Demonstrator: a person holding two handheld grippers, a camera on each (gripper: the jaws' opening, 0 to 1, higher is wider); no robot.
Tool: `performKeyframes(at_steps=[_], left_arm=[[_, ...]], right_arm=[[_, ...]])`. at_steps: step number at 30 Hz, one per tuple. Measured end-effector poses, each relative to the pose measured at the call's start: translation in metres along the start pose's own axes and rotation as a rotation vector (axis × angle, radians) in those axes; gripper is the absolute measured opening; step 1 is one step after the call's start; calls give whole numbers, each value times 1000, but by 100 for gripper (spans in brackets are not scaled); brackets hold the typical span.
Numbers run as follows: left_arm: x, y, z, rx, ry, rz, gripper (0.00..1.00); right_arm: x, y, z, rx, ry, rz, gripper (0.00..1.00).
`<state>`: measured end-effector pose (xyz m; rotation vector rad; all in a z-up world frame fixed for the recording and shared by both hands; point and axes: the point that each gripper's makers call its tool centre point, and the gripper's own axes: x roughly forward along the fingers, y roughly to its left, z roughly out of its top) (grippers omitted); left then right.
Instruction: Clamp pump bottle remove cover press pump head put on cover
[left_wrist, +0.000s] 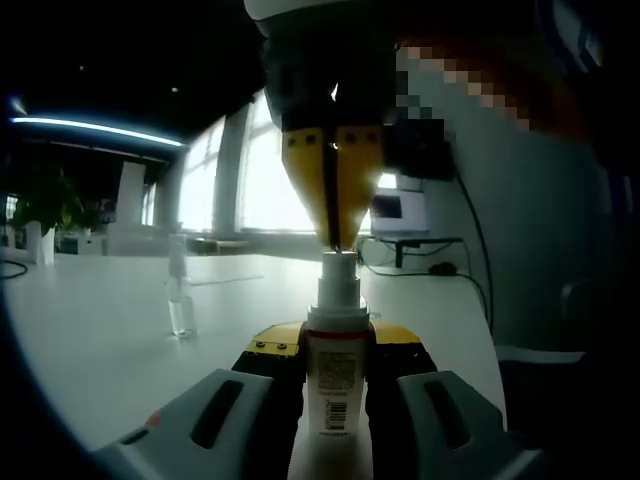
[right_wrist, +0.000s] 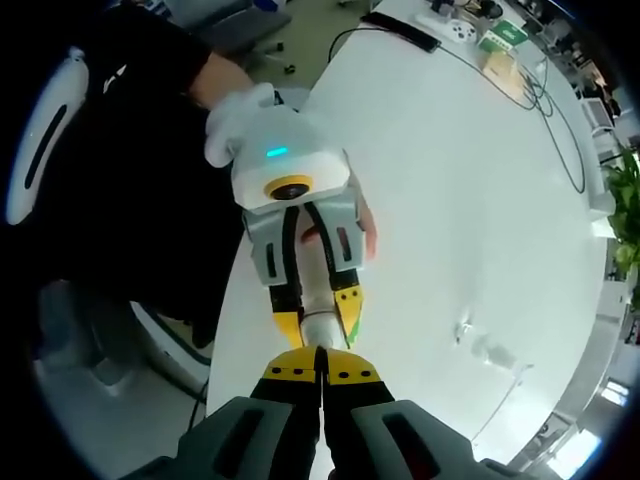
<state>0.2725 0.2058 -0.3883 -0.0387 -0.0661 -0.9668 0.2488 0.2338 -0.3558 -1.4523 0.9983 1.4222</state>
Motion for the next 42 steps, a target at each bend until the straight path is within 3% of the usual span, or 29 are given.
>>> performKeyframes(at_steps=[31,42], left_arm=[[0,0,1,-1,0,0,14],[0,1,0,-2,0,0,14]], right_arm=[[2,-1,-1,20,-8,10,0],[7,0,1,-8,15,9,0]])
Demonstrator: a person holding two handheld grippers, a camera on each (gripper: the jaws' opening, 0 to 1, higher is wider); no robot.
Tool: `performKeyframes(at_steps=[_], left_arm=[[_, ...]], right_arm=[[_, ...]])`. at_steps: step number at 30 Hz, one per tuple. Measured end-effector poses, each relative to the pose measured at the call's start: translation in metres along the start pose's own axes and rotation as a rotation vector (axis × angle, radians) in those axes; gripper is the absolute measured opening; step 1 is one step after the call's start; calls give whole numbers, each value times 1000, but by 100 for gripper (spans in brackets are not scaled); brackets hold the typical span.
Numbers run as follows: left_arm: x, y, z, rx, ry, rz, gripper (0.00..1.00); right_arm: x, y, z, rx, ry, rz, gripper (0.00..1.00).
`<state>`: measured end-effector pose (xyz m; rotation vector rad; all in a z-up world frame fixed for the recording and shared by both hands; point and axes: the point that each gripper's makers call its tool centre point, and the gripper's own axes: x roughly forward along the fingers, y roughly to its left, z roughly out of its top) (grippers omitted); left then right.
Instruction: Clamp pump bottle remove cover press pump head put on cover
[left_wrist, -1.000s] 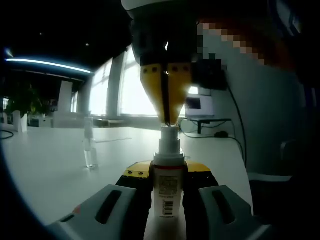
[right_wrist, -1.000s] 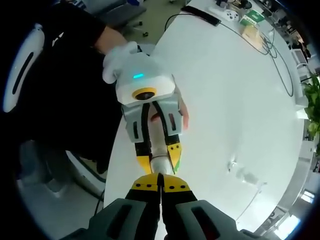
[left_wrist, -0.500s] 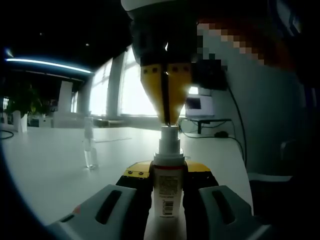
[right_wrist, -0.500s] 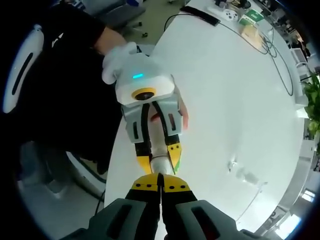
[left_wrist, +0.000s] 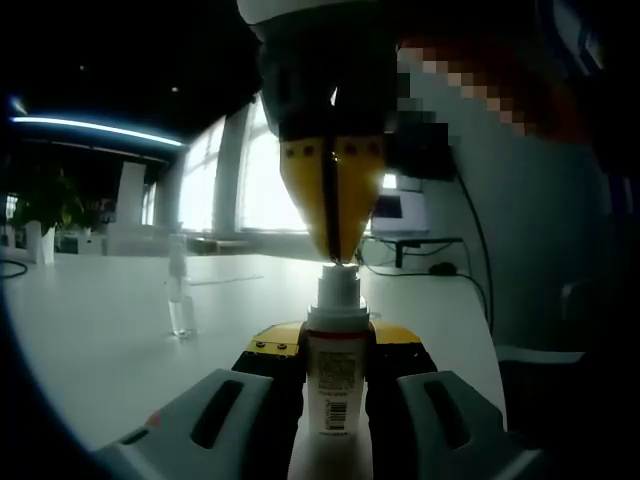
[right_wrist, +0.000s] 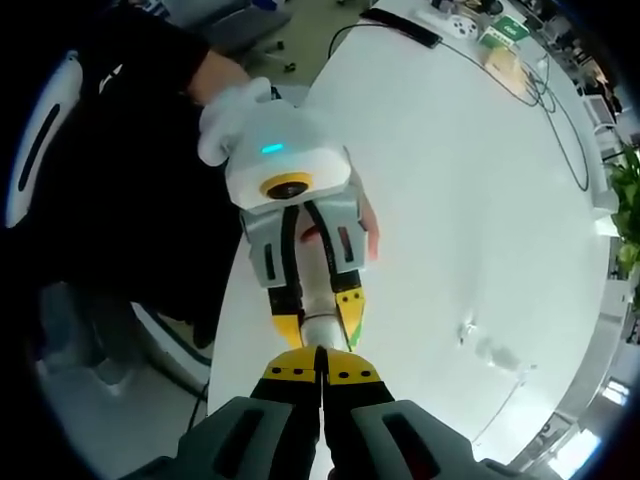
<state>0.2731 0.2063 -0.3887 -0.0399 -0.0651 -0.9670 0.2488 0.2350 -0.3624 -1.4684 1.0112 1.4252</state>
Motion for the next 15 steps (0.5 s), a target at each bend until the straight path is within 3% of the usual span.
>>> performKeyframes(at_steps=[15], left_arm=[[0,-1,0,1,-1,-1,14]], right_arm=[[-6,-1,-2,26,-23,9,0]])
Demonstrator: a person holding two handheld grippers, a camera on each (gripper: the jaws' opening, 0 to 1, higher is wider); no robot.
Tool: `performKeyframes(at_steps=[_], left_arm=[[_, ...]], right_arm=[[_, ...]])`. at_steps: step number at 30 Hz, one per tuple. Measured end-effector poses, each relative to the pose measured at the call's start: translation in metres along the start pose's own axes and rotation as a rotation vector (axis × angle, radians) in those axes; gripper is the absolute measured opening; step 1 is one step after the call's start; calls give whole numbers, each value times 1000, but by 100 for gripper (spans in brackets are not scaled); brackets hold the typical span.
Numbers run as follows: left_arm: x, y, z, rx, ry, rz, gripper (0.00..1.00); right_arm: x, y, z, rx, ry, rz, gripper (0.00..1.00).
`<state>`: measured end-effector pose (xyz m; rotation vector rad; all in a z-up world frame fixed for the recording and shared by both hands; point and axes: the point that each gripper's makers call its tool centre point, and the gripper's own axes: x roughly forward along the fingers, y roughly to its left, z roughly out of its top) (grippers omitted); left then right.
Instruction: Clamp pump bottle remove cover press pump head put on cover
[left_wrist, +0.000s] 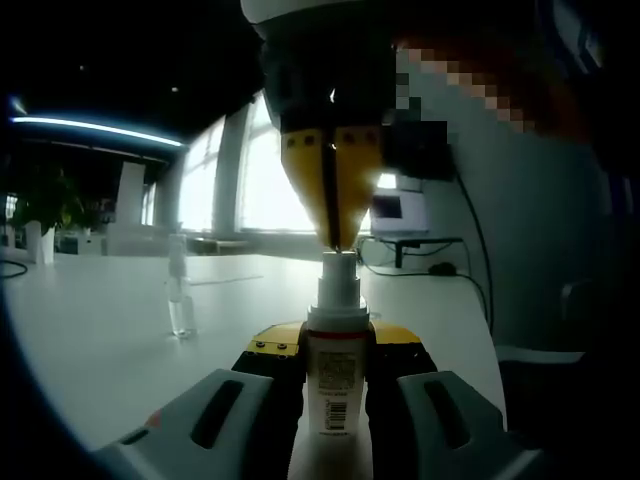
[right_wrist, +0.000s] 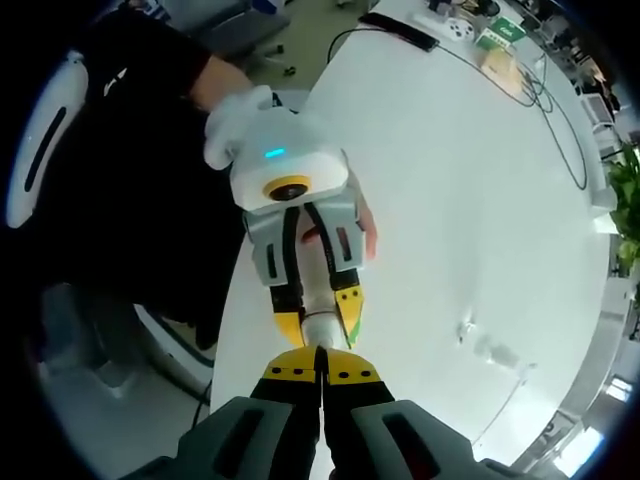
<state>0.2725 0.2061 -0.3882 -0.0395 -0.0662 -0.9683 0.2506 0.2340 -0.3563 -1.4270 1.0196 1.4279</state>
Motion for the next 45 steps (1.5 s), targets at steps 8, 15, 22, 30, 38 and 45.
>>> performKeyframes(at_steps=[8,15,22,30,38,45], left_arm=[[0,1,0,1,0,1,14],[0,0,0,1,0,1,14],[0,0,0,0,0,1,14],[0,1,0,1,0,1,14],[0,0,0,0,0,1,14],[0,1,0,0,1,1,14]], right_arm=[[0,0,0,-4,6,-4,0],[0,1,0,-5,7,-5,0],[0,0,0,-1,7,-3,0],[0,1,0,-17,20,-10,0],[0,1,0,-7,14,-6,0],[3,1,0,-9,26,-7,0]])
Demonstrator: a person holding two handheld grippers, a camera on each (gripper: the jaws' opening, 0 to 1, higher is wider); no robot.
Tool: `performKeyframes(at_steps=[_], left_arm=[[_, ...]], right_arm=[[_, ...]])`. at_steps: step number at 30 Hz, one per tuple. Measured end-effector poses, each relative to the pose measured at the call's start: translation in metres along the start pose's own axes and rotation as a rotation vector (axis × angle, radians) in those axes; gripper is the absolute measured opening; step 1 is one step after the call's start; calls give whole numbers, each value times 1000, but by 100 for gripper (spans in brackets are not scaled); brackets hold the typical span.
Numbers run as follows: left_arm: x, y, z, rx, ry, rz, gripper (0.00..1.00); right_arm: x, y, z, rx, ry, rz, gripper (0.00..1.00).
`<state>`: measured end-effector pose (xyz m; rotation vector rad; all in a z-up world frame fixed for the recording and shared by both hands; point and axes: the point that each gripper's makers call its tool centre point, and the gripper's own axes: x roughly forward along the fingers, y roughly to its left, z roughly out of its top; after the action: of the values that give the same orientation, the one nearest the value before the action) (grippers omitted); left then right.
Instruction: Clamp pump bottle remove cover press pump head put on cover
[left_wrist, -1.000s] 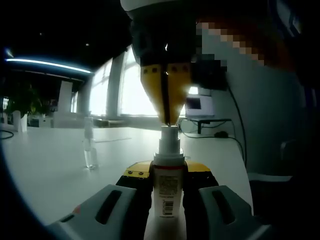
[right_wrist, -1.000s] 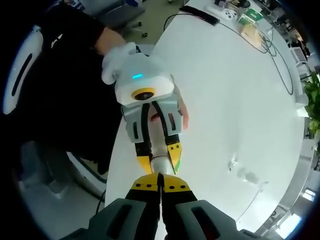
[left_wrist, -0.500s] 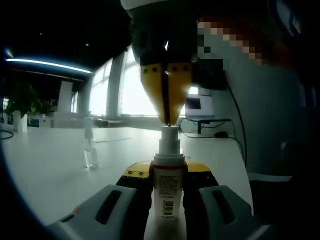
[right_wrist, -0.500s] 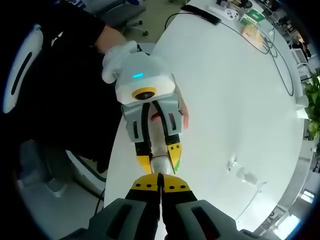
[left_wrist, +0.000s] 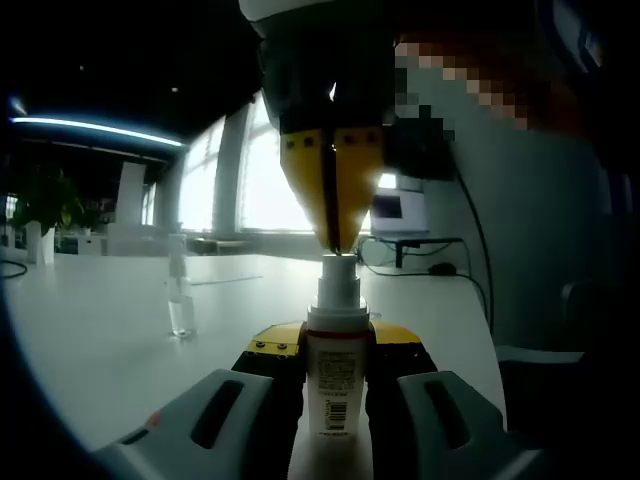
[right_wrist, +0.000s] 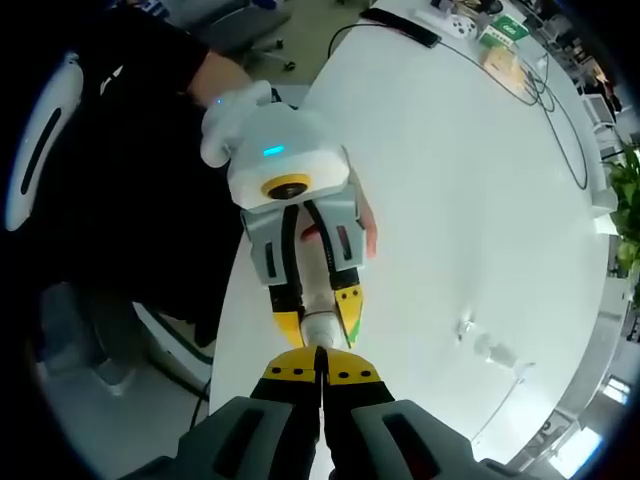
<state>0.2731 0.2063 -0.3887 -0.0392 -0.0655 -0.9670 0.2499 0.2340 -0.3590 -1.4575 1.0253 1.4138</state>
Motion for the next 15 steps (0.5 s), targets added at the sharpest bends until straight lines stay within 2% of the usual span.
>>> performKeyframes(at_steps=[8,15], left_arm=[[0,-1,0,1,1,1,14],[0,1,0,1,0,1,14]], right_arm=[[4,1,0,29,-17,1,0],[-2,-2,-1,7,-35,-7,0]])
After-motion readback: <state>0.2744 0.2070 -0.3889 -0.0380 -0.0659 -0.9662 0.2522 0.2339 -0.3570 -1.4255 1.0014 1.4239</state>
